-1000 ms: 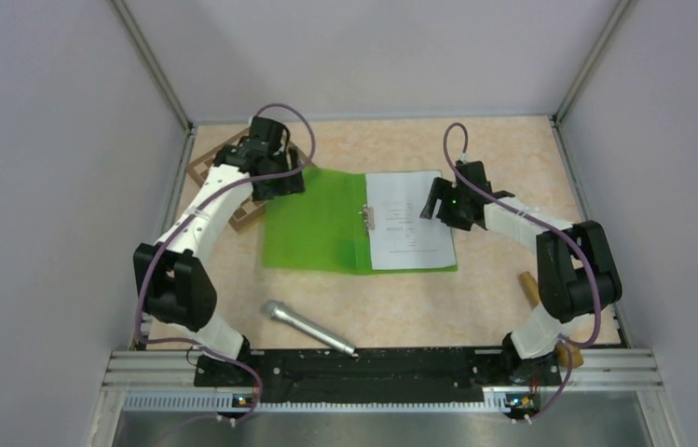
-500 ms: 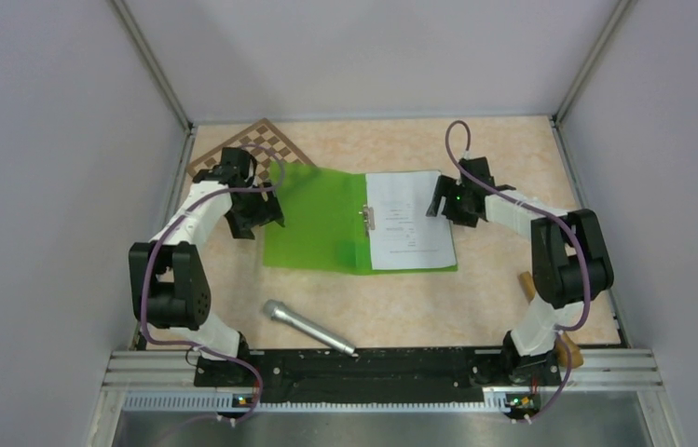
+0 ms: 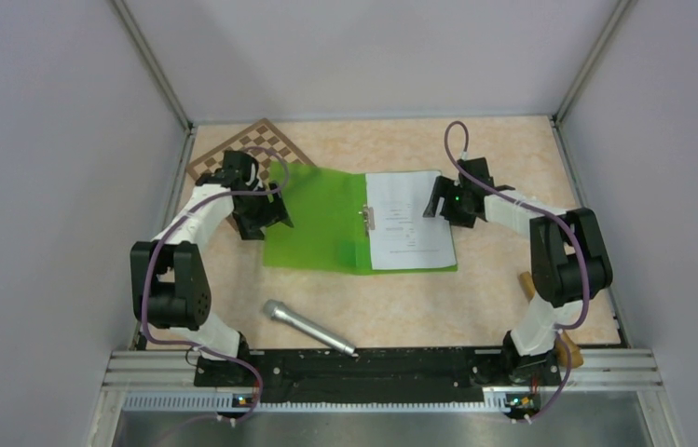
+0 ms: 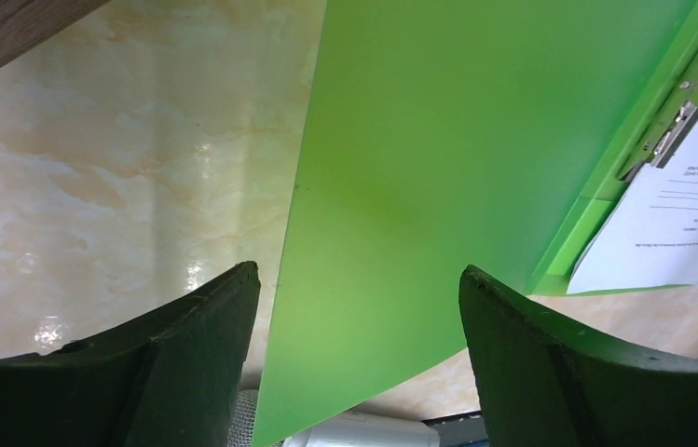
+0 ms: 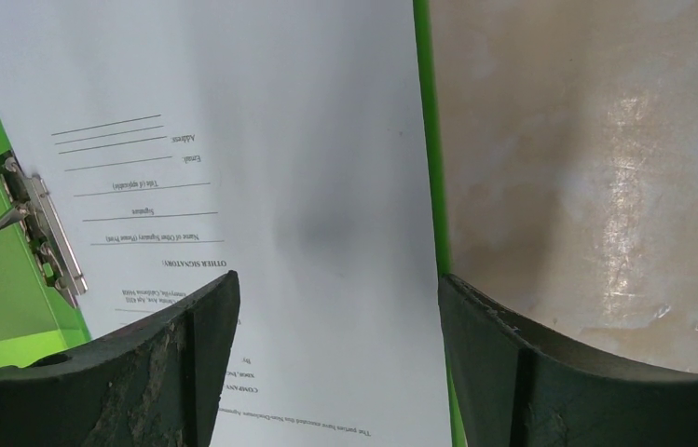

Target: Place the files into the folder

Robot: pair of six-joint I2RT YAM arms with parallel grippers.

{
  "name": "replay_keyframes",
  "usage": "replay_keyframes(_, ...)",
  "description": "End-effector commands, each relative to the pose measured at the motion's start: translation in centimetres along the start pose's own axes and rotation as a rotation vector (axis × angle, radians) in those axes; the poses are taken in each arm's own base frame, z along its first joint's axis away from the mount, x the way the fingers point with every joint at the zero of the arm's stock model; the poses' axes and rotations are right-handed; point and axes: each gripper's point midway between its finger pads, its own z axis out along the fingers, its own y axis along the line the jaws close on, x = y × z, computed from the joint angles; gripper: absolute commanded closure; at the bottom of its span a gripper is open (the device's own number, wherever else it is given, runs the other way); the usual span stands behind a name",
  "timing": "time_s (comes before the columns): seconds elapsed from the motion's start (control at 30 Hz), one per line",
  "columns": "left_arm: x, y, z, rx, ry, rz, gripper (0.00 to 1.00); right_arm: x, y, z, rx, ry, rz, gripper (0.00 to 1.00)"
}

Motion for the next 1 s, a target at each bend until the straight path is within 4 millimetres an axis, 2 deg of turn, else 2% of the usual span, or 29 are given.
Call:
replay_keyframes(0.0, -0.3, -1.5, -0.3, 0.077, -0.021, 0.017, 0.17, -0.6, 0.7, -0.3, -0.032, -0.022, -0.004, 0.23)
replay_keyframes(0.17, 0.9, -2.6, 0.3, 0.123, 0.018, 0.024, 0.19, 0.0, 1.5, 0.0, -0.077, 0.03, -0.024, 0.23)
replay_keyframes(0.23, 1.6, -2.9, 0.5, 0.131, 0.032, 0.032, 0.19, -0.3, 1.1, -0.2, -0.047, 0.029, -0.036, 0.23)
replay_keyframes(0.43, 3.1, -2.5, 0.4, 0.123, 0.045, 0.048, 0.19, -3.5, -0.9, -2.6, 0.116, -0.096, -0.073, 0.11)
replay_keyframes(0.6, 3.7, -2.7, -0.1, 0.13, 0.043, 0.067, 0.19, -6.0, -1.9, -4.9, 0.218, -0.175, -0.1, 0.08)
replay_keyframes(0.77, 4.4, -3.2, -0.1, 0.134, 0.048, 0.084, 0.19, -7.5, 0.6, -6.5, 0.134, -0.202, -0.133, 0.01)
replay_keyframes(0.97, 6.3, -5.5, -0.1, 0.157, 0.073, 0.129, 0.19, -8.2, 5.6, -7.8, 0.062, -0.215, -0.207, 0.01)
